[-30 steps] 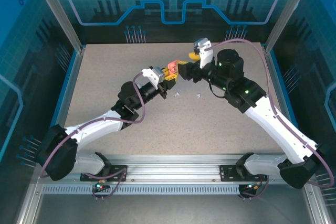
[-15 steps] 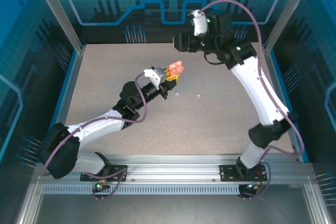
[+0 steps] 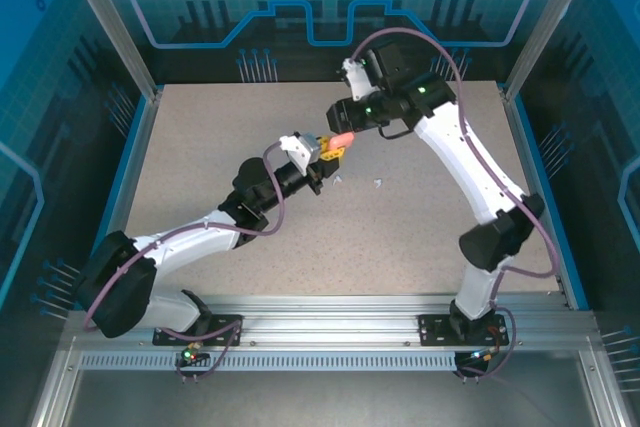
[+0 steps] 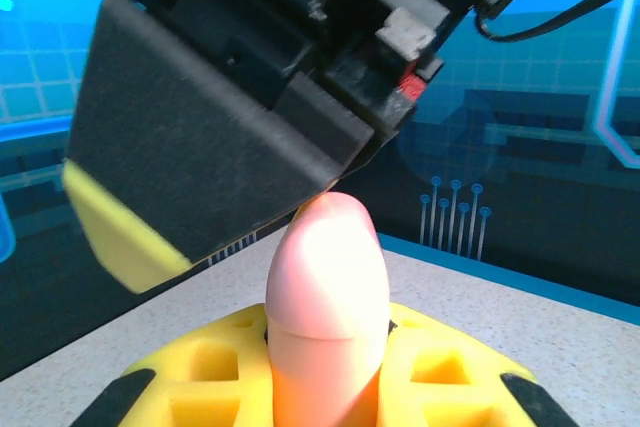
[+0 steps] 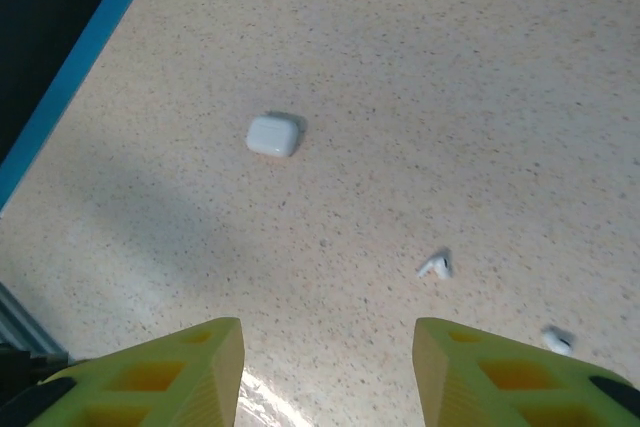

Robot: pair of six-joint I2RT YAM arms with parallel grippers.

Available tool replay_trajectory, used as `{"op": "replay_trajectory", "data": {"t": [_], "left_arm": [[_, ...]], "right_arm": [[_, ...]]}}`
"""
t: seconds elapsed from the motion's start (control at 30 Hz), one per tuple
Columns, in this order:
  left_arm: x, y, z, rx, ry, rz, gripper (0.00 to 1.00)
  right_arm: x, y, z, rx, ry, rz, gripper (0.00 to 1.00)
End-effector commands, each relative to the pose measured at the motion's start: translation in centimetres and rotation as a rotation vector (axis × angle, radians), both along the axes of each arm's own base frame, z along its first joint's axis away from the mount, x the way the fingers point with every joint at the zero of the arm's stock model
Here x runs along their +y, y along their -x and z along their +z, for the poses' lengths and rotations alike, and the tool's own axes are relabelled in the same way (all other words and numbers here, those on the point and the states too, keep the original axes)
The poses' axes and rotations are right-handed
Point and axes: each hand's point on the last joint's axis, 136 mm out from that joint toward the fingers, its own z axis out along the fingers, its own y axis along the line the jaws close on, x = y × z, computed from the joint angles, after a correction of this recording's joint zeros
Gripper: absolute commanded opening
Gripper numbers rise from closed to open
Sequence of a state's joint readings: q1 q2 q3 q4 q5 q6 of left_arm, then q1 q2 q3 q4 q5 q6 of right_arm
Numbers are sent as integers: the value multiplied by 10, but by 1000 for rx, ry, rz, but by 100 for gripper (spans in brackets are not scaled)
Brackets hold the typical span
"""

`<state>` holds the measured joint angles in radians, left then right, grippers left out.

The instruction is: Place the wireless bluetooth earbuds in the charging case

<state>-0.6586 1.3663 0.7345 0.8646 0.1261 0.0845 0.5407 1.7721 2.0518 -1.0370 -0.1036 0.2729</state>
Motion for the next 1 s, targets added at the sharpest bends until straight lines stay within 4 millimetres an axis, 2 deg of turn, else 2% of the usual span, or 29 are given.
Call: {"op": "replay_trajectory", "data": {"t": [0.0,0.07,0.2,0.3,0.4,0.5,0.63,0.83,0.97], "left_arm": [[9,-10,12,-33,39,59,0],[7,-11,10,-23,39,54,0],[9,-23,-5,54,54,97,0],[10,-43,-36,218,36,162,0],[11,-62,-74,425,37,207,0],[8,-82,-112,618,39,238,0],[-13,-107,-156,835,15,215,0],[-53,-138,-200,1080,-33,159,0],[-77,-157,-219,1196,-55,119,0]], "right_arm": [[-23,25,14,-36,7,-35,49],[-37,21,12,-44,2,-111,51],[-84,-2,3,-16,-50,-340,55],[-115,-12,-17,29,-91,-470,57],[-133,-14,-42,77,-109,-537,58],[-144,-11,-64,114,-107,-576,58],[-150,-6,-83,143,-103,-599,58],[-156,1,-95,161,-113,-623,58],[-157,5,-96,163,-123,-625,58]]}}
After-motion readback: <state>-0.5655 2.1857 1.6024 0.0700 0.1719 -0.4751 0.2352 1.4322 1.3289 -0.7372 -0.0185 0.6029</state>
